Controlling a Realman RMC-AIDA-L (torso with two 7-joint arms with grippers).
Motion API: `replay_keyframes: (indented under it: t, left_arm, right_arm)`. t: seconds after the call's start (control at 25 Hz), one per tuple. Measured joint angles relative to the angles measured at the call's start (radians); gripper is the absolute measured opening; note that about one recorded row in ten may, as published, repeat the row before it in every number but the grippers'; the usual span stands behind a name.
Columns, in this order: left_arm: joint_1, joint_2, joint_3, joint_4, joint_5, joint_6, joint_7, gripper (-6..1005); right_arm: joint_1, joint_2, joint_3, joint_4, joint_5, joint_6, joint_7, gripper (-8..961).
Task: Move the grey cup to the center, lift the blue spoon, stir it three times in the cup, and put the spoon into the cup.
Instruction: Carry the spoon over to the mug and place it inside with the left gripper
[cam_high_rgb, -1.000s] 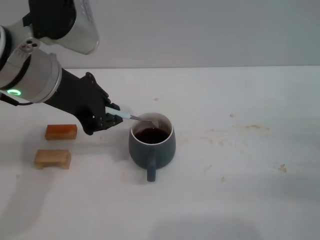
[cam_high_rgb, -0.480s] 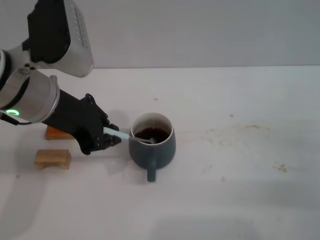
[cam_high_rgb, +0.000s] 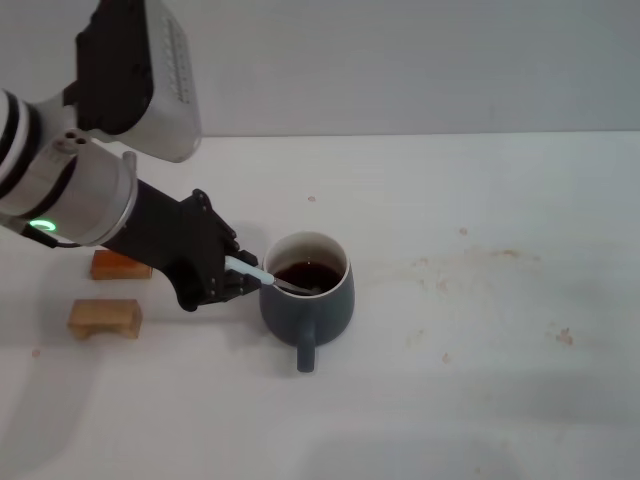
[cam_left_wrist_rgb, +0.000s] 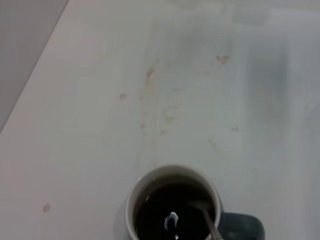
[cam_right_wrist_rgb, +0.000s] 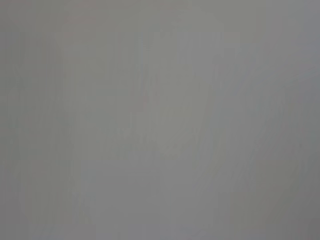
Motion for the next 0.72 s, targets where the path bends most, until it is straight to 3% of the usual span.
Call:
replay_keyframes:
  t: [0.52, 0.72]
  left_arm:
    - [-0.034, -0.004, 0.082, 0.03, -0.031, 0.037, -0.002, 179]
    - [-0.077, -0.004, 0.098, 0.09, -0.057, 0.076, -0.002, 179]
  right_arm:
    - [-0.01, -0.001, 0.0, 0.006, -0.001, -0.011, 0.0, 113]
    - [-0.009, -0.002, 0.003, 0.007, -0.001, -0.011, 0.0, 113]
